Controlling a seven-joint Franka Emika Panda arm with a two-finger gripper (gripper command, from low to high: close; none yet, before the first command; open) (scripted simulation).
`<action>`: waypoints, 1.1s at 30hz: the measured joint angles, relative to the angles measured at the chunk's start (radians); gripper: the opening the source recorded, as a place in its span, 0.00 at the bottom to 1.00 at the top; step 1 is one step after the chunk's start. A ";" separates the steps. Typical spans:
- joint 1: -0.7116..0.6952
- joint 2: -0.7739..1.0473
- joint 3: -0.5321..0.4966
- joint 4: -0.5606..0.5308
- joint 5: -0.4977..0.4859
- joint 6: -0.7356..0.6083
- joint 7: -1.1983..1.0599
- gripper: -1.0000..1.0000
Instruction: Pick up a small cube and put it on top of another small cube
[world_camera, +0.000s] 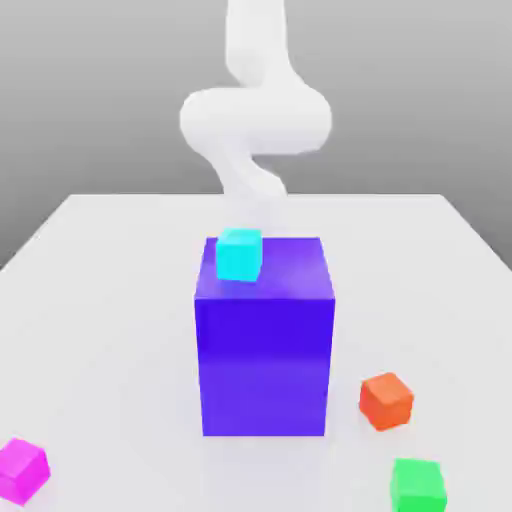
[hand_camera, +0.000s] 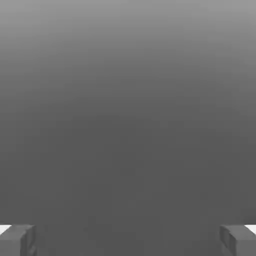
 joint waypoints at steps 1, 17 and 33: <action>-0.028 0.035 0.013 0.002 -0.018 0.007 0.050 0.50; -0.370 0.552 0.119 0.026 -0.257 0.112 0.774 0.50; -0.520 1.001 0.034 0.031 -0.155 0.275 1.259 0.50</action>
